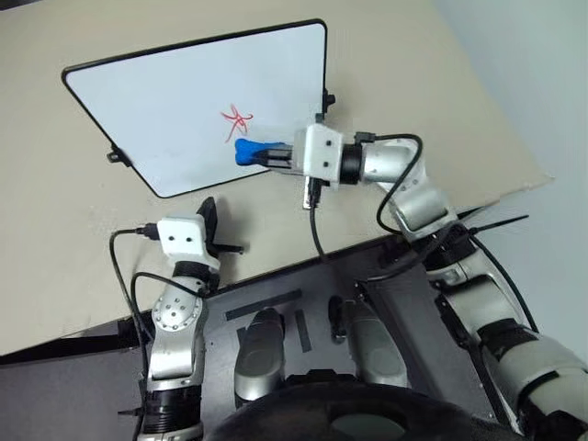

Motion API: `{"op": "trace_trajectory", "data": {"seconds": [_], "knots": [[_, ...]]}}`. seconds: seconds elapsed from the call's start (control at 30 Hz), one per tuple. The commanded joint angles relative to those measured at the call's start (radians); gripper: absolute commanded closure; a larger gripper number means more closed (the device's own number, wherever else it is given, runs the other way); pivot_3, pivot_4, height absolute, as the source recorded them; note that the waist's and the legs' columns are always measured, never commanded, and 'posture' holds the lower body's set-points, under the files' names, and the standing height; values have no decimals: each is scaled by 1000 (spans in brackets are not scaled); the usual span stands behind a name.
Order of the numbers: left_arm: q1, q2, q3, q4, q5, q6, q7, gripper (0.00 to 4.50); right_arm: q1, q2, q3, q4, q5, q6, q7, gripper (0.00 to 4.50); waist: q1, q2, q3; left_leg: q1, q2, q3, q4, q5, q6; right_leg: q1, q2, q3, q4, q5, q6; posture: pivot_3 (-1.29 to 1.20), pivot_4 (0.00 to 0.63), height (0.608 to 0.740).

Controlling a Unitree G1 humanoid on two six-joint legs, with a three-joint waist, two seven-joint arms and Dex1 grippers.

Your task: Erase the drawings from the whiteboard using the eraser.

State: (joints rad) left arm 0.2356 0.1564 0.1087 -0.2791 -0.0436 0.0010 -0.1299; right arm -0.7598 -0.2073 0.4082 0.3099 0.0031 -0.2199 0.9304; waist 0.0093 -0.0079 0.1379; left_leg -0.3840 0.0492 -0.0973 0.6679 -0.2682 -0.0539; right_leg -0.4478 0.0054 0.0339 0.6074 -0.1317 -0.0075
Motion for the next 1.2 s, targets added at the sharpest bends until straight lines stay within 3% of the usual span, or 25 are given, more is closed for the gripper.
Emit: {"op": "trace_trajectory", "data": {"seconds": [0.03,0.4,0.8,1.0,1.2], "knots": [[-9,-4,2,-55,-4,-20,6,4500,-60,36,24,141,-63,-168,-24,4474,2,0,0,0,0,0,0,0,0,0,0,0,0,0,0,0,150,740],[-38,-14,-1,-44,5,-22,14,4500,-293,94,23,637,-308,-528,-367,4474,1,0,0,-1,3,1,-2,-2,-3,-5,0,-1,2,1,-4,0,150,740],[-68,-18,-10,-30,7,-20,11,4500,-398,50,0,739,-479,-650,-736,4474,0,1,0,-1,4,1,-1,-2,-2,-6,0,-2,2,9,-10,0,150,740],[-85,-16,-13,-18,7,-20,7,4500,-392,55,22,751,-485,-669,-739,4474,-1,1,0,0,7,1,-1,-1,-2,-6,3,-2,1,7,-4,0,150,740],[-98,-16,-13,-8,7,-21,7,4500,-337,80,62,800,-502,-661,-663,4474,-1,0,0,1,15,2,-1,-2,-4,-7,10,-2,-1,10,-12,0,150,740]]}}
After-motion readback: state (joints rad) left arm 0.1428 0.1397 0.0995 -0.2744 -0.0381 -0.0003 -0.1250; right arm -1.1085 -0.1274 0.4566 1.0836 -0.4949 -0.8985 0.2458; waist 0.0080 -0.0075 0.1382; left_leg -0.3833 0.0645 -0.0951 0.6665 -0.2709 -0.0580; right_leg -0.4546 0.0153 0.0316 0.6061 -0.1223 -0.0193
